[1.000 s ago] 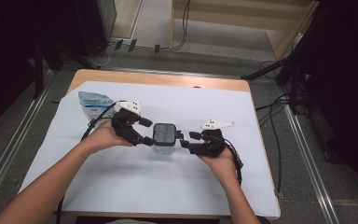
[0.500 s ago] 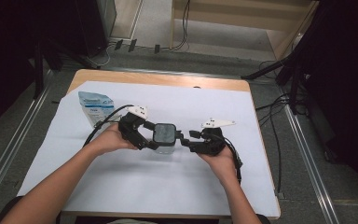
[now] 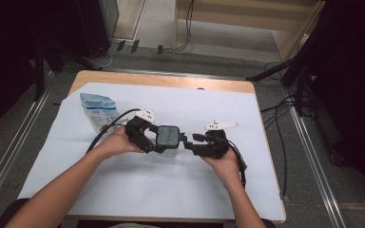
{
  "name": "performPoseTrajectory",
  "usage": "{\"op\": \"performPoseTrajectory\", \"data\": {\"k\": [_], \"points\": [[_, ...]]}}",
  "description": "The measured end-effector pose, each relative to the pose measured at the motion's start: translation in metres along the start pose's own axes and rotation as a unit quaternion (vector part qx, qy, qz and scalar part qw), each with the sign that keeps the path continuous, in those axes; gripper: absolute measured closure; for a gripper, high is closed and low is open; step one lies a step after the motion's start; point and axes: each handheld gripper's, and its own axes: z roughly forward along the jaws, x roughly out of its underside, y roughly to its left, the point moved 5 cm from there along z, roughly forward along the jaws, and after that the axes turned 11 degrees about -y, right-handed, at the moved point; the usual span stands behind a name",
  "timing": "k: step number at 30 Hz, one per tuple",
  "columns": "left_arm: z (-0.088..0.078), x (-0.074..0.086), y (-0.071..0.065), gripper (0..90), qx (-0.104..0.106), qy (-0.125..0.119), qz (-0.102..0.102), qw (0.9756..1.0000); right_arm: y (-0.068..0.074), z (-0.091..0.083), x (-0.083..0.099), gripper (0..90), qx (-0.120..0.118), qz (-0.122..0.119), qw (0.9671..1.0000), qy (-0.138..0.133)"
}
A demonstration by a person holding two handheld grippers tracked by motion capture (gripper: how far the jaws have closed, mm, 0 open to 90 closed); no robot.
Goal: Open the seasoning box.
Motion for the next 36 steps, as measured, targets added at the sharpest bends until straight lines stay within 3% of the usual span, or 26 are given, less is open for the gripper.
{"op": "performPoseTrajectory", "data": {"k": [20,25,33,36], "points": [[-0.005,-0.004,-0.002,13.0,-0.003,-0.009,0.015,0.9998,0.001,-0.001,0.0,47.5,-0.008,-0.001,1.0,0.002],[-0.006,-0.005,-0.003,13.8,-0.007,-0.009,0.021,0.9997,0.001,-0.008,-0.003,54.6,-0.015,0.003,0.9999,-0.007],[-0.01,-0.007,-0.004,15.2,-0.007,-0.014,0.02,0.9997,0.0,-0.01,-0.004,79.3,-0.008,0.0,0.9999,-0.009],[-0.011,-0.007,-0.004,15.4,-0.005,-0.014,0.02,0.9997,-0.001,-0.011,-0.005,87.1,-0.002,0.01,0.9999,-0.01]]}}
